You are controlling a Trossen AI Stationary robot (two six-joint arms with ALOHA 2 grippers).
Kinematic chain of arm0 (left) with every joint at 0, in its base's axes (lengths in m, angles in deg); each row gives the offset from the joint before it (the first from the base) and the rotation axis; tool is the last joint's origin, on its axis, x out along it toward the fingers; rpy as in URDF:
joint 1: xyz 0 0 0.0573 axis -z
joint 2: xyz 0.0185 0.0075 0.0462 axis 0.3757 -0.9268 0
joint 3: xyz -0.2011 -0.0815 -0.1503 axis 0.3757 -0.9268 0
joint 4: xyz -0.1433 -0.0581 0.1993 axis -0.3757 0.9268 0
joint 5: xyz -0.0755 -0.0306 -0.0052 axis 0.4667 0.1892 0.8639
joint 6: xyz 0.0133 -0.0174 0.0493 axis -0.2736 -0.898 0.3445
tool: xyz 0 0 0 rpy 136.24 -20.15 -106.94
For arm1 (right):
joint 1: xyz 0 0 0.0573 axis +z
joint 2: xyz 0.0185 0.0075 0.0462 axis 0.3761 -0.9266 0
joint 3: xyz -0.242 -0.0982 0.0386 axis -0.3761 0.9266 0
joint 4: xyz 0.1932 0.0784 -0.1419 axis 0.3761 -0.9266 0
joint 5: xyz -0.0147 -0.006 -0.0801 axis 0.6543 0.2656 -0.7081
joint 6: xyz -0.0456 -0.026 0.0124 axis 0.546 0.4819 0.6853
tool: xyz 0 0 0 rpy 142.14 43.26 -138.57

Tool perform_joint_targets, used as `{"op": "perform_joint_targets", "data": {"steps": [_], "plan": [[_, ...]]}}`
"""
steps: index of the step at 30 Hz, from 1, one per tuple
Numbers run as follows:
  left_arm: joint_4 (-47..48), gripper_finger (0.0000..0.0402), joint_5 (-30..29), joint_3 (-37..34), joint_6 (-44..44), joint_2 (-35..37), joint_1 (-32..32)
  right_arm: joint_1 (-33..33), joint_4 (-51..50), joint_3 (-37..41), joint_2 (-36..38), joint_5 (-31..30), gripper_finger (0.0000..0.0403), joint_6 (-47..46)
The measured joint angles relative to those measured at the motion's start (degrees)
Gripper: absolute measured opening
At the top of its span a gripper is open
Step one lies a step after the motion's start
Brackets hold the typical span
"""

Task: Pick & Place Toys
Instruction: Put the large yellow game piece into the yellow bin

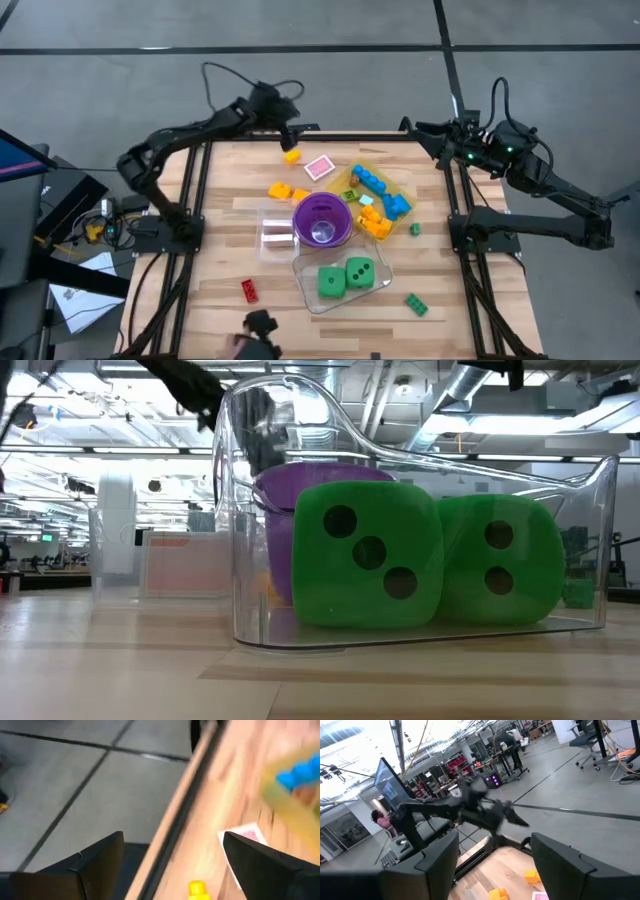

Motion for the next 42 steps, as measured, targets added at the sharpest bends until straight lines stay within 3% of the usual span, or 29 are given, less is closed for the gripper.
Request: {"op": "perform_joint_targets", "data": {"steps": [13,28,35,42], "plan": [[6.32,0.0333,0.88,0.0,5.04,-13.06,-0.03,0.0,-0.02,0.0,0.0,-0.02,0.024,-0.26],[10.85,0.0297,-0.63,0.0,1.73,-19.13,-0.03,-0.02,-0.04,0.0,0.0,-0.16,0.024,0.02],[10.7,0.0243,-2.28,0.0,0.83,-19.17,-0.03,-0.02,-0.07,0.0,0.0,-0.2,0.024,0.2],[10.9,0.0139,-2.55,0.0,-3.27,-19.17,-0.03,-0.01,-0.78,0.0,0.0,-0.2,0.024,0.2]]}}
